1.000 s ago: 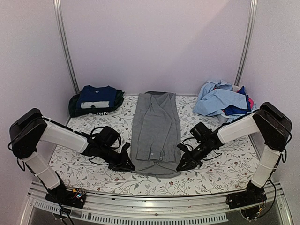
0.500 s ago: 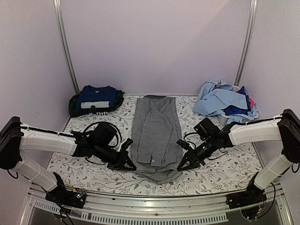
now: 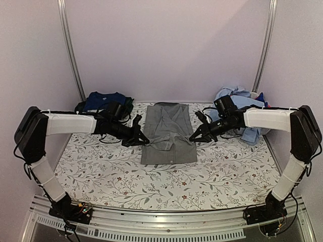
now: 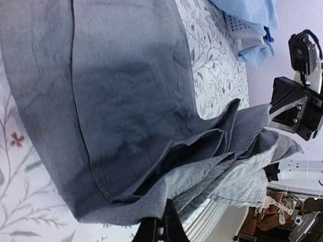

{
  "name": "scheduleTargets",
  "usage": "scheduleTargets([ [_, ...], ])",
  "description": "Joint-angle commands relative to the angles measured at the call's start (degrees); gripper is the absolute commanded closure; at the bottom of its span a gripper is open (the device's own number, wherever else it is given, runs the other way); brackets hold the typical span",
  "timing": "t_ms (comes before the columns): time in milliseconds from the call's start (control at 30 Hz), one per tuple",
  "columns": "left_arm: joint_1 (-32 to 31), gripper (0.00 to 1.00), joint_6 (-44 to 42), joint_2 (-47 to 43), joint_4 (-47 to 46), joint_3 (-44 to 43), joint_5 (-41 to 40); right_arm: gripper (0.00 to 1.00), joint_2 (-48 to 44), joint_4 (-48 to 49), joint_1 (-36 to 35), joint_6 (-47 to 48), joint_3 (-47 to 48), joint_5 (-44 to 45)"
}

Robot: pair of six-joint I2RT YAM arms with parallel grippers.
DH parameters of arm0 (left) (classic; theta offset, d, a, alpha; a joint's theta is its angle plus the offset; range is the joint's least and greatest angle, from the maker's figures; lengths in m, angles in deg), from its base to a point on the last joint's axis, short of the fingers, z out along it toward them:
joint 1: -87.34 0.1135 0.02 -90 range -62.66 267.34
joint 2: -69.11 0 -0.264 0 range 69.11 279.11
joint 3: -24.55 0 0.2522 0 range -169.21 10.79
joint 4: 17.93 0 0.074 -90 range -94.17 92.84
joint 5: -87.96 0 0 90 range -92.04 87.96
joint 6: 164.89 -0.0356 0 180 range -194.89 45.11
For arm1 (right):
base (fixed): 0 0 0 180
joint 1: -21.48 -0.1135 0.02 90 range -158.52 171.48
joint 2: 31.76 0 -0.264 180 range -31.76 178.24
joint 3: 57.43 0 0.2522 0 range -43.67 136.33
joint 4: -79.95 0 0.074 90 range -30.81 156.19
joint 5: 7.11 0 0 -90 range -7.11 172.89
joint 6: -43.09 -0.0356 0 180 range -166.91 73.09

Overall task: Fold and stack the mixed laundry pile
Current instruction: Fold the rectangle-folded shirt at the center of the board.

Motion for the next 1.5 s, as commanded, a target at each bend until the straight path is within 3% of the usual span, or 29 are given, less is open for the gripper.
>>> scheduleTargets([
  [0,4.83,1.0,-3.46,7.58,1.03,-9.03,0.14,1.0,7.67,-0.96,3.27,3.62,9.0,1.03],
  [267,9.97,1.0,-5.57,23.27,2.47,-24.48,0.99,1.0,23.99,-1.92,7.05,4.94,27.25,2.52],
  [533,11.85,1.0,-5.12,33.47,2.84,-34.83,2.1,1.0,34.07,-2.3,8.48,4.79,34.14,2.86],
  [1200,14.04,0.97,-5.86,38.4,0.84,-42.01,1.09,1.0,38.85,-1.2,11.64,4.49,40.55,4.74],
  [1367,14.12,0.95,-5.39,41.76,-0.01,-44.54,1.28,0.97,42.4,-0.98,12.21,4.5,44.3,4.22],
  [1467,14.25,0.89,-5.81,43.39,0.43,-47.05,0.53,0.89,43.85,-0.38,12.43,4.07,47.0,4.01],
])
